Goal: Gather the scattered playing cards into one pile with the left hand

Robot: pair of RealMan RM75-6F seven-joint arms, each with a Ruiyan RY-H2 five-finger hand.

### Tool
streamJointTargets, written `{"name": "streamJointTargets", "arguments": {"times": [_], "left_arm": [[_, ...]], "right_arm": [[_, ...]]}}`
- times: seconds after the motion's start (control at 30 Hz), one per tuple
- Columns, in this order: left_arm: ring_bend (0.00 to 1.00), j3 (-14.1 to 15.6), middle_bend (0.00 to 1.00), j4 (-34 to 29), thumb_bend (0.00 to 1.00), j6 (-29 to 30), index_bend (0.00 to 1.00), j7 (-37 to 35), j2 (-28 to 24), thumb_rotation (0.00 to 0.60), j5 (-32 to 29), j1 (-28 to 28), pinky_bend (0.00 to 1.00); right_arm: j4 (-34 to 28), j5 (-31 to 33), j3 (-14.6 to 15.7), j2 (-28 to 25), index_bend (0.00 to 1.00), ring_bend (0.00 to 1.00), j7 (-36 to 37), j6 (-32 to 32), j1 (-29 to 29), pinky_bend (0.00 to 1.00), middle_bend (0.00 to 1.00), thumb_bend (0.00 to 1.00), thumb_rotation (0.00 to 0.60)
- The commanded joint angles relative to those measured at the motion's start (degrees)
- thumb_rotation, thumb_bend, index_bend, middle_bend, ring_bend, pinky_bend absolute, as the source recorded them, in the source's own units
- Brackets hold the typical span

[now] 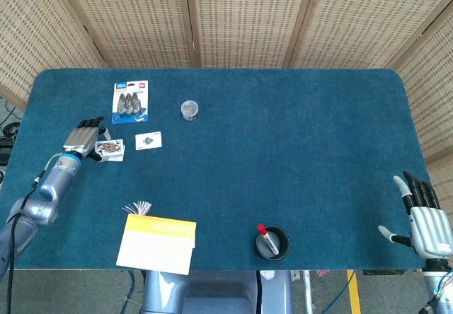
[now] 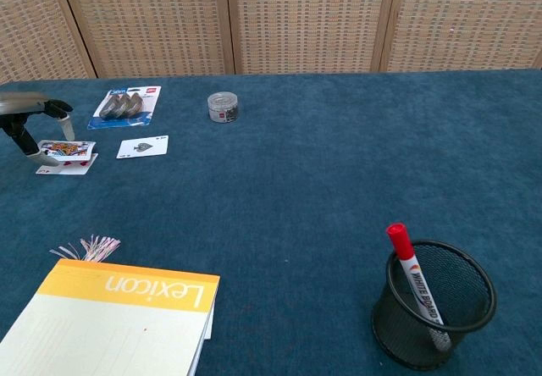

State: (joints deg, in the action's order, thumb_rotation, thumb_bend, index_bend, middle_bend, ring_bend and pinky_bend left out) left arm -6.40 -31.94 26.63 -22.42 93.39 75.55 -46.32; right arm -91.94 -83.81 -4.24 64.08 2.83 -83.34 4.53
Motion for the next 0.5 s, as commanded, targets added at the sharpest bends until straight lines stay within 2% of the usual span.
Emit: {"name": "streamJointTargets", "arguments": {"times": [0.03,0.27,0.5], "left_arm": [[0.0,0.5,0.0,0.2,0.23,0.0,0.36,-0.4,-0.2,0.6,0.7,0.1,0.0],[0.0,3.0,0.0,1.5,0.23,2.0,0.33,-2.0,-0.4,0.6,4.0,1.1,0.0],[0.0,4.0,0.0,2.5,0.23,4.2,0.28,-6.4,-0.2,0.6,6.1,1.5,0.0]], "right_arm": [[0.0,0.0,0.0,0.0,0.0,0.0,-0.1,0.0,0.0,0.0,0.0,0.16,0.6],[-0.1,0.1,-0.1,0.1,0.0,0.0,-0.3,-0.1,0.0,0.0,0.0,0.16,0.6],[-0.2,0.2,-0.2,0.2,0.0,0.0,-0.7,-0.2,-0.1,0.0,0.0,0.16,0.6]]}}
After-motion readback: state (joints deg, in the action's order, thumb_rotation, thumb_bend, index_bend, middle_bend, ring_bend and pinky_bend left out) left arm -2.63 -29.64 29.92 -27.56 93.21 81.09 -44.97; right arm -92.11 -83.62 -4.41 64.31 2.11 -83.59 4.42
